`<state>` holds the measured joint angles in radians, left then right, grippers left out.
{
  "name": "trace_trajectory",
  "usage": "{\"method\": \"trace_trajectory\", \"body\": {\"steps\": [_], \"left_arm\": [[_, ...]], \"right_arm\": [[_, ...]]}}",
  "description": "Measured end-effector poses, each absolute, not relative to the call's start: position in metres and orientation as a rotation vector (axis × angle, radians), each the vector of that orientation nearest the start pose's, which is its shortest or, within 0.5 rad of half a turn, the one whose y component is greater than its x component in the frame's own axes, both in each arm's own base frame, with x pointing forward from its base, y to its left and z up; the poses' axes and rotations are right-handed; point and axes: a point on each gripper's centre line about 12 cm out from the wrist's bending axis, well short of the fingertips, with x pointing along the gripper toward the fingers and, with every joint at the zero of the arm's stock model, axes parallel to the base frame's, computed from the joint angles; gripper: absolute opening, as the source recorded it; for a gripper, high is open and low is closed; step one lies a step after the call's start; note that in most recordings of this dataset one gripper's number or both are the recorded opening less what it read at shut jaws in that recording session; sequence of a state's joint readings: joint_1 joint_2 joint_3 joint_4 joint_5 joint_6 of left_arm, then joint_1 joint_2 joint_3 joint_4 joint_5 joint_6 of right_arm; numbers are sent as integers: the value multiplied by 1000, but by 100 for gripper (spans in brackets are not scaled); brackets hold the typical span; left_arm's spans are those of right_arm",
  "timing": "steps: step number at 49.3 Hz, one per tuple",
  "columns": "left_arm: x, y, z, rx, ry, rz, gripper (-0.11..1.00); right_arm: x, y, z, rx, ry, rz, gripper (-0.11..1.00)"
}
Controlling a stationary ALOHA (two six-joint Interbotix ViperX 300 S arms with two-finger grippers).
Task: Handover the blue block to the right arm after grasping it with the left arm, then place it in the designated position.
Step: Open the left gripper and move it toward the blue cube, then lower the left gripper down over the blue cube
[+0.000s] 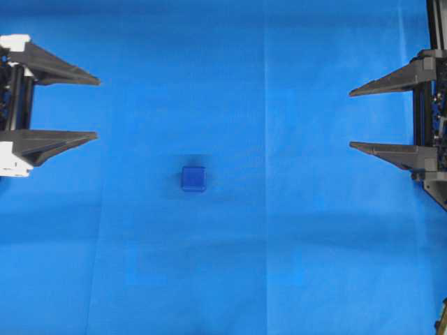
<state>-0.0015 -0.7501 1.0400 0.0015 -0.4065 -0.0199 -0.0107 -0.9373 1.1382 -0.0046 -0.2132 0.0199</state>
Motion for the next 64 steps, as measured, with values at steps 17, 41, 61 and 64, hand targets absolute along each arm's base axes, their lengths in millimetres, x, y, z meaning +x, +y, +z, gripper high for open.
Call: {"method": "trace_trajectory", "body": {"steps": [17,41,61,64], "left_arm": [[302,-1,323,-19,-78,-4,93],[353,-1,300,-11,60,-2,93],[363,-2,306,-36,273,-1,93],[366,-4,311,-35,338,-4,93]], "right_arm": [[206,-2,295,17,-12,-10,97],[206,-2,294,17,-11,-10,97],[206,-2,295,17,-12,-10,97],[206,-2,295,17,-14,-10,97]]}}
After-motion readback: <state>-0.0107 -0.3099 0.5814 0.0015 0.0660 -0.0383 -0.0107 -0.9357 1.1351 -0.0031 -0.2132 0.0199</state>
